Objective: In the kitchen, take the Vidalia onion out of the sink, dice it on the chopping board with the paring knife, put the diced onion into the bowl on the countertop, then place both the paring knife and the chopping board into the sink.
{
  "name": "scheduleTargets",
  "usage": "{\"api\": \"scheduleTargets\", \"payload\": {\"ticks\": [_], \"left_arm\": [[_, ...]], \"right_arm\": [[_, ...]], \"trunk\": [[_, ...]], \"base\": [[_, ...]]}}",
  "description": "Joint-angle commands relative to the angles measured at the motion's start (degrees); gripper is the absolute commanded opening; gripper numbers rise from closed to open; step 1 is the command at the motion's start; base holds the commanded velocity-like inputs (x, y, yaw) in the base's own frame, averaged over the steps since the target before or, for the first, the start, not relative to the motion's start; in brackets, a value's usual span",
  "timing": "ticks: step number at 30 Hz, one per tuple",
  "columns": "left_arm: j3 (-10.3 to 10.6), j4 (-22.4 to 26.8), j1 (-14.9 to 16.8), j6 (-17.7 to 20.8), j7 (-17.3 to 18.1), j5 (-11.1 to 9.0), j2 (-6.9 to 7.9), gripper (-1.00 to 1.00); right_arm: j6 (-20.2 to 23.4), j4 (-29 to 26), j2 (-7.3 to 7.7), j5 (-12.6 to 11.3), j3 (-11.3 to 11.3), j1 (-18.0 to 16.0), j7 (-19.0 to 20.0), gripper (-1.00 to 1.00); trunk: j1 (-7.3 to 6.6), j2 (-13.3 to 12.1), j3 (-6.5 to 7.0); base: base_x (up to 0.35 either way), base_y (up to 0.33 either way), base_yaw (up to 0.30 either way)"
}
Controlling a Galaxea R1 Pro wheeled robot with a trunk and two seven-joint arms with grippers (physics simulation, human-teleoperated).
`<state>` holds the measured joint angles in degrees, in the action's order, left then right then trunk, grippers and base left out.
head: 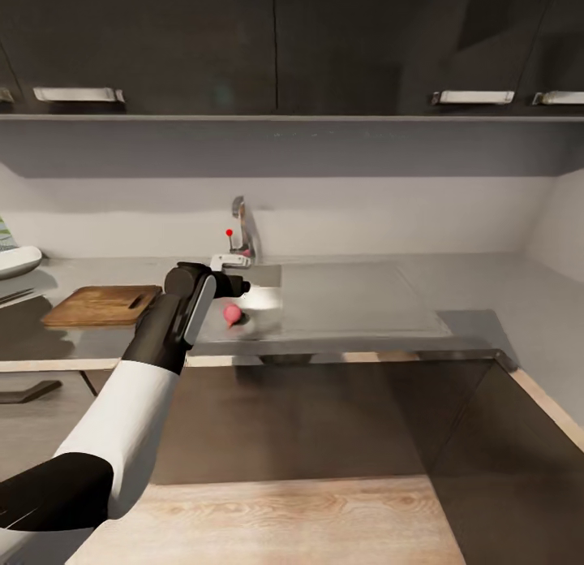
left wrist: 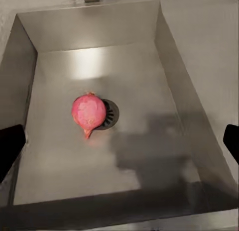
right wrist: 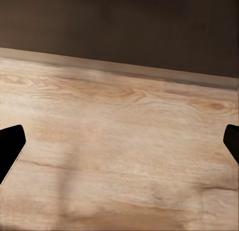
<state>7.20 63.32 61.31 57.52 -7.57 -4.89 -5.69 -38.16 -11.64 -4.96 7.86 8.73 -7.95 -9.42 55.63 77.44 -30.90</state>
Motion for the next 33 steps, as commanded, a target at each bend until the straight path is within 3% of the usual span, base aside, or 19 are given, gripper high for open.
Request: {"api": "scheduleTargets", "payload": {"ticks": [1, 20, 33], "left_arm": [[0.01, -0.19, 0.04, 0.17, -0.53, -0.56, 0.14, 1.0], [-0.17, -3.6, -0.05, -0.04, -0.55, -0.55, 0.42, 1.0], [-0.19, -7.49, -0.1, -0.31, -0.59, -0.47, 0.43, 1.0]], "right_arm": [[-0.05, 0.04, -0.02, 0.57, 0.14, -0.04, -0.57, 1.0], [0.01, 0.04, -0.05, 0.57, 0.15, -0.02, -0.51, 1.0], [0.02, 0.06, -0.05, 0.57, 0.15, -0.04, -0.51, 1.0]], "trunk": [[0.03, 0.03, -0.06], [0.03, 0.03, -0.06], [0.03, 0.03, -0.06]], "base": [[0.241, 0.139, 0.0], [0.088, 0.014, 0.0], [0.262, -0.101, 0.0]]}}
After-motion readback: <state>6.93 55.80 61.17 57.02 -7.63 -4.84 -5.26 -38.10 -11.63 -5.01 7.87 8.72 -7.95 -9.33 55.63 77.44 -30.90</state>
